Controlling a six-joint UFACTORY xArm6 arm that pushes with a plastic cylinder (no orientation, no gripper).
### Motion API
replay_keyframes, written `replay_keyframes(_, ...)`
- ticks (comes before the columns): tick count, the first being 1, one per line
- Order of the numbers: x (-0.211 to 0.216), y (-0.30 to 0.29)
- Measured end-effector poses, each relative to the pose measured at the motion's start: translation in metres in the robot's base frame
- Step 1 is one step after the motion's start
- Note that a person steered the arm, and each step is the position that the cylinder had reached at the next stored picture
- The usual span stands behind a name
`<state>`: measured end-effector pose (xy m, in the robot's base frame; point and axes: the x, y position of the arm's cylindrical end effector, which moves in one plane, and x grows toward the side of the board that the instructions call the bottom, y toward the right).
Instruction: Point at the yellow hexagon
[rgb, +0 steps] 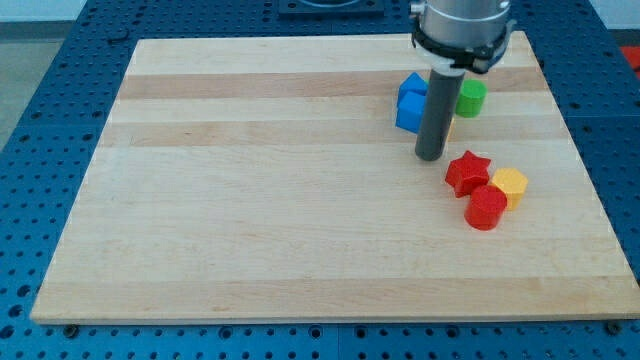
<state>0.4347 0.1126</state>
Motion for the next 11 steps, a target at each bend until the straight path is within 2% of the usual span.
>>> replay_keyframes(3, 0.092, 0.005)
replay_keyframes(5, 0.130, 0.064)
replay_keyframes(6, 0.135, 0.105)
replay_keyframes(8, 0.094, 0.152)
replay_keyframes(9, 0.072, 0.154)
replay_keyframes(11, 0.064, 0.122)
